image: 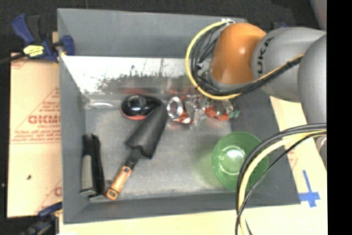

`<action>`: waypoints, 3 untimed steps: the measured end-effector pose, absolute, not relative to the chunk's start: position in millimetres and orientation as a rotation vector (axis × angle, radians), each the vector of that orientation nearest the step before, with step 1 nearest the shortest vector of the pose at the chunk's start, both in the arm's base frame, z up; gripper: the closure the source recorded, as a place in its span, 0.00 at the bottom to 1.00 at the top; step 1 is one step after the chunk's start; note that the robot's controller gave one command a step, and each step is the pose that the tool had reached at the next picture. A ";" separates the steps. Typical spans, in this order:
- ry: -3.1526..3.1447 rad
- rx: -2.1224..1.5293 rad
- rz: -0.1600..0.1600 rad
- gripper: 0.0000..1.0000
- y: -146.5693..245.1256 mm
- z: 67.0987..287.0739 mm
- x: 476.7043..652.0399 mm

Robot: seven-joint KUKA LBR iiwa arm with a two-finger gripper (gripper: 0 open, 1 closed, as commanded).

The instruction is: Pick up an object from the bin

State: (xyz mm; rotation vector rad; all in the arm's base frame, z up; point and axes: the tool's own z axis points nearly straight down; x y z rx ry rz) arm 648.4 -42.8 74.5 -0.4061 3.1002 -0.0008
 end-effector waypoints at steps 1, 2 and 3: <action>3.106 -0.406 -0.001 1.00 -43.4 108.6 646.3; 3.093 -0.404 -0.006 1.00 -44.0 145.5 649.6; 3.093 -0.403 -0.007 1.00 -44.3 152.4 649.5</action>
Offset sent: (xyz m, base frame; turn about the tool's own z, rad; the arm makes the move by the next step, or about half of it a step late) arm -0.0026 -0.0004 0.0480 -0.0004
